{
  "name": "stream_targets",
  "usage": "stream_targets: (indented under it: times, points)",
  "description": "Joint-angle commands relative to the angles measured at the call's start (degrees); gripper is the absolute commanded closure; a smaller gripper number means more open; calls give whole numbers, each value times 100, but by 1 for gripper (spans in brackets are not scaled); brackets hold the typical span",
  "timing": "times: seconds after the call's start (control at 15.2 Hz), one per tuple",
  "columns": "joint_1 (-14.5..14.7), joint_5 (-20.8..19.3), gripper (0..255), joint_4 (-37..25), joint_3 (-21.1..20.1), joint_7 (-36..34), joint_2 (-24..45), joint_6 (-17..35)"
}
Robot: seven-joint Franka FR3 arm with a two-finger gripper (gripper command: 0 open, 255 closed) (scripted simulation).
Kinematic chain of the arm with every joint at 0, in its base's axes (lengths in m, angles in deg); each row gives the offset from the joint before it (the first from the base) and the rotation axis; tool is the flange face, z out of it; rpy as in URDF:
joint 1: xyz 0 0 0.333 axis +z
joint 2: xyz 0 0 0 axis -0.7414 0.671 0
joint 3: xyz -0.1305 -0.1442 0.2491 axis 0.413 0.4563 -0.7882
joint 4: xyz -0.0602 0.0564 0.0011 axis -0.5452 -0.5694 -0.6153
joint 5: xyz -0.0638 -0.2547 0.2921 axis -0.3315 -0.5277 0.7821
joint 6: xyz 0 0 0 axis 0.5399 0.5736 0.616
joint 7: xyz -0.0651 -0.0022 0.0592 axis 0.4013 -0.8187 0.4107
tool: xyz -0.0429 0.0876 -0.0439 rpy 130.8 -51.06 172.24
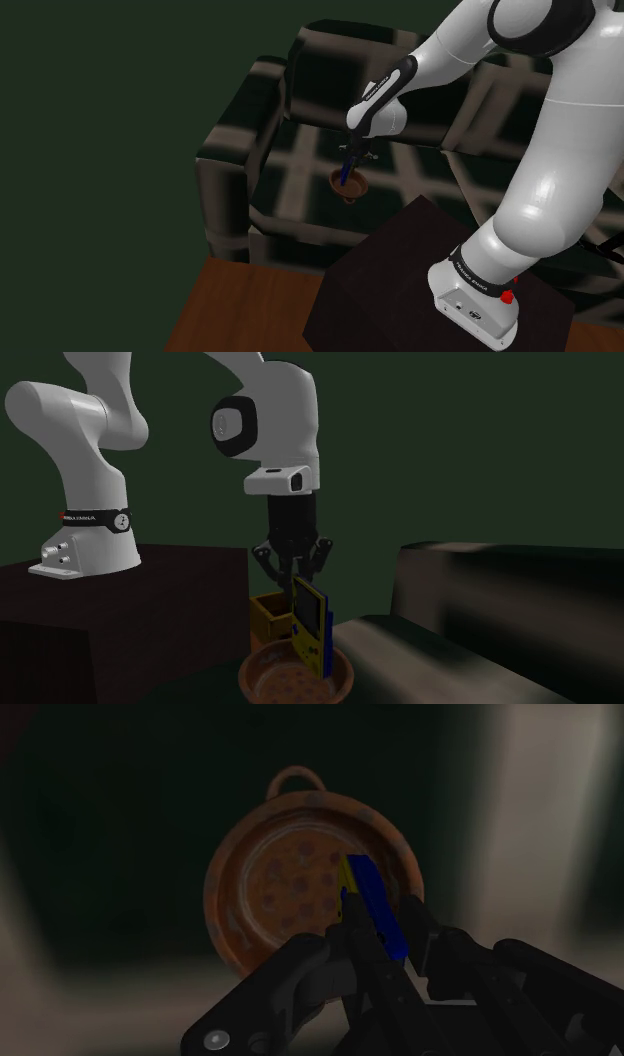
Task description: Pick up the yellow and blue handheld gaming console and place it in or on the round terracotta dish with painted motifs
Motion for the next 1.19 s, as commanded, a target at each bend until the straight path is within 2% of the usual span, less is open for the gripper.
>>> stream_targets:
  times: [0.0,0.2,0.26,0.59,0.86,1.12]
  points:
    - [0,2,255,-1,-2,1,4,5]
    - [0,2,255,-1,-2,1,4,5]
    - [0,2,0,-2,-1,1,4,5]
    - [-1,2,0,-1,-1,2,4,5]
    - [89,-259,0,77,172,-189,-721,-636]
    - [85,-260,0,77,168,-190,-722,-636]
